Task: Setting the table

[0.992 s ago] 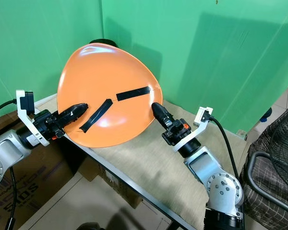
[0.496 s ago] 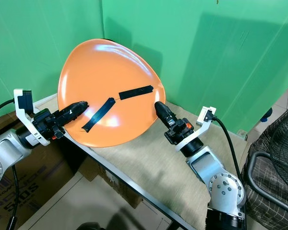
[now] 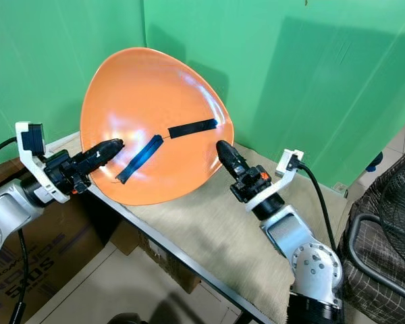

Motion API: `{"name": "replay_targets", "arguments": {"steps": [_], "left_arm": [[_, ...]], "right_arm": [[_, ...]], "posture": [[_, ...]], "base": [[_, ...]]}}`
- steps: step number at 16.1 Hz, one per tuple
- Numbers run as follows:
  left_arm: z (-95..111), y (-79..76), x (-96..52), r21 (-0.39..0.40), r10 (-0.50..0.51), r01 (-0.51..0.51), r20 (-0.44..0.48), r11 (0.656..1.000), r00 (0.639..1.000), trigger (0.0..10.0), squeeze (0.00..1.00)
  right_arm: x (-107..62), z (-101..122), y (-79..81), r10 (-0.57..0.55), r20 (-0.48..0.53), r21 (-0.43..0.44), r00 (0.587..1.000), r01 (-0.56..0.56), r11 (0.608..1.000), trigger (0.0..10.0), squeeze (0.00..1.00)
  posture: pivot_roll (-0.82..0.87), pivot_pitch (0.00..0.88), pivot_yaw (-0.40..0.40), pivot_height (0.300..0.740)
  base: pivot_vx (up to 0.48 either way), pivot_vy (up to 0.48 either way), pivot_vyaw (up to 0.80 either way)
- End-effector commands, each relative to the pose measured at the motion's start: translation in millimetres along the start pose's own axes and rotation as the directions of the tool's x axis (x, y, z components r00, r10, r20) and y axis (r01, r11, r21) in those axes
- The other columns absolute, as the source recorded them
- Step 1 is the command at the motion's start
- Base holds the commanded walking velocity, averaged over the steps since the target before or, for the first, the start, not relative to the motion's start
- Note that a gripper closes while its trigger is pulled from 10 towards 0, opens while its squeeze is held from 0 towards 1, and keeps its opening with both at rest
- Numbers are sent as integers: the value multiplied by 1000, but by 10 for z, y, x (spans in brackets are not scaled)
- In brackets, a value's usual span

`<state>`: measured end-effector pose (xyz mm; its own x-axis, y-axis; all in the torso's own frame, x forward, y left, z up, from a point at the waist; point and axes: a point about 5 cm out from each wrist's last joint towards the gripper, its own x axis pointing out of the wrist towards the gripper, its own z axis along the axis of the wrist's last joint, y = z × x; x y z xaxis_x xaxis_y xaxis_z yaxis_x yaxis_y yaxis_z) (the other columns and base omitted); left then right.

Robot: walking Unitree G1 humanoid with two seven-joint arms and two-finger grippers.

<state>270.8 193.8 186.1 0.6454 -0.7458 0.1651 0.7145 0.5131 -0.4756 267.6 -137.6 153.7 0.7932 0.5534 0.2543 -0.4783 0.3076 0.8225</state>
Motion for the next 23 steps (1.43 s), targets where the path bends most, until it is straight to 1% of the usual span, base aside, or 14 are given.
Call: {"name": "replay_targets", "arguments": {"steps": [1,2,6,11,14,17,18,21,23], "left_arm": [[5,8,14,18,22,-22,-32,1000,999,0,0],[15,2,18,15,18,-17,-25,1000,1000,0,0],[35,-21,32,1,-1,1,-2,1000,1000,0,0],[104,-32,45,-28,-13,15,52,1000,999,0,0],[115,-33,40,-34,-8,10,63,999,998,0,0],[162,-2,14,-27,11,-9,77,1000,997,0,0],[210,14,0,-24,19,-16,95,1000,995,0,0],[287,19,-12,-25,16,-13,127,1000,992,0,0],[292,10,-7,-36,6,-1,135,999,991,0,0]], "right_arm": [[122,-14,138,71,-18,-17,997,-71,997,10000,1000],[143,-36,125,57,-29,-16,998,-57,998,10000,0],[197,-78,97,36,-39,-15,999,-37,999,10000,0],[232,-80,-3,-32,-24,-22,999,32,999,10000,0],[228,-69,-4,-25,-15,-17,1000,25,1000,10000,0],[192,-20,-3,-15,1,-16,1000,15,1000,10000,0],[157,15,-20,-18,10,-17,1000,18,1000,10000,0],[68,86,-43,-14,22,-11,1000,14,1000,10000,0],[19,129,-47,-16,24,-18,1000,16,1000,10000,0]], "posture": [[135,0,-62,740],[134,0,-61,740],[135,0,-60,740],[137,0,-63,740],[136,0,-63,740],[137,0,-64,740],[137,0,-64,740],[136,0,-62,740],[135,0,-62,740]], "base": [[0,0,0],[0,0,0],[0,0,0],[0,0,0],[0,0,0],[0,0,0],[0,0,0],[0,0,0],[0,0,0]]}}
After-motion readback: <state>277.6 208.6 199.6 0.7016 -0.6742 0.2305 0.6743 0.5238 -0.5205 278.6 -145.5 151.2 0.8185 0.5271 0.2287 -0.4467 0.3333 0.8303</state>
